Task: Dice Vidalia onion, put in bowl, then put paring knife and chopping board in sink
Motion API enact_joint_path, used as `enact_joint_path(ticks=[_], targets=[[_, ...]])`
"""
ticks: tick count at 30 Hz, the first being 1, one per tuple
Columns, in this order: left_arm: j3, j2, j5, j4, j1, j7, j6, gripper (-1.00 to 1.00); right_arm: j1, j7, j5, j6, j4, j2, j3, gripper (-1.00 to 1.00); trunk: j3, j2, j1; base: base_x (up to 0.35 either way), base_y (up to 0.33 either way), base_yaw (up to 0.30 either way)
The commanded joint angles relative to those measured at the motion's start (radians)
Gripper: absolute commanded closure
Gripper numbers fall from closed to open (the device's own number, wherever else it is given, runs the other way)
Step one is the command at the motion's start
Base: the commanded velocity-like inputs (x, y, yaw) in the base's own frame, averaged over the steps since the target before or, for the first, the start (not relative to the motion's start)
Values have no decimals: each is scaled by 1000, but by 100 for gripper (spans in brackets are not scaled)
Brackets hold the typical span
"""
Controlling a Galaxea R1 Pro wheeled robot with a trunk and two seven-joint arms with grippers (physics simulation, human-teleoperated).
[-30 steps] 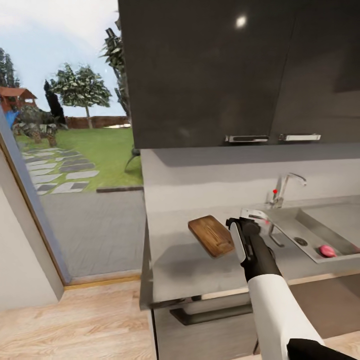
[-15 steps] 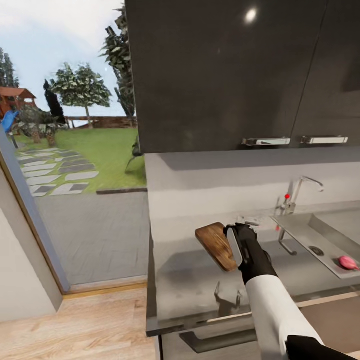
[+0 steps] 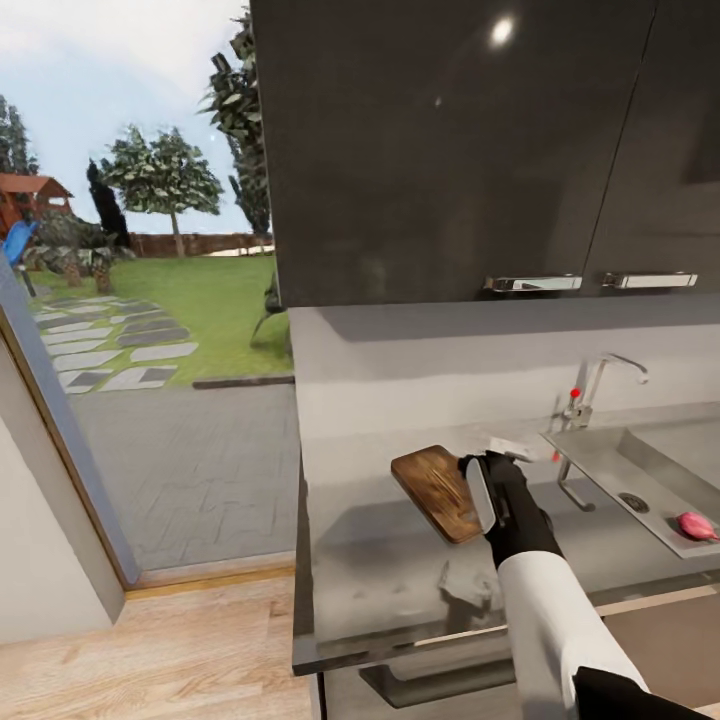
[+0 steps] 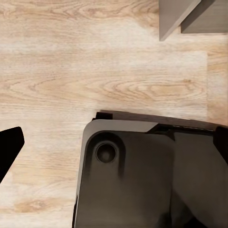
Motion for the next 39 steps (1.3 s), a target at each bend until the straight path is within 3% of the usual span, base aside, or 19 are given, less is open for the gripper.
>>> enact_joint_path(ticks=[1,11,16,19,26,39], targets=[[-1,0,10,0,1,0,-1,-100,0,-2,-1,4,-1,1,-7,-100,0,-1,0,0,0,0],[-1,0,10,7,1,0,-1,-100,0,-3,2,1,6,-1,-39,-100,0,-1,0,0,0,0],[-1,0,10,7,1,0,-1,-100,1,-6,2,-47,44,-9,-57,-100,0,-1,0,0,0,0],[-2,0,10,9,1,0,-1,-100,1,-18,2,-57,49,-14,-59,-100,0,-1,0,0,0,0],[-2,-1,9,20,1,0,-3,-100,1,-40,0,-77,94,-58,-60,-100,0,-1,0,0,0,0],[-2,-1,9,21,1,0,-3,-100,1,-41,0,-88,128,-62,-59,-100,0,-1,0,0,0,0]])
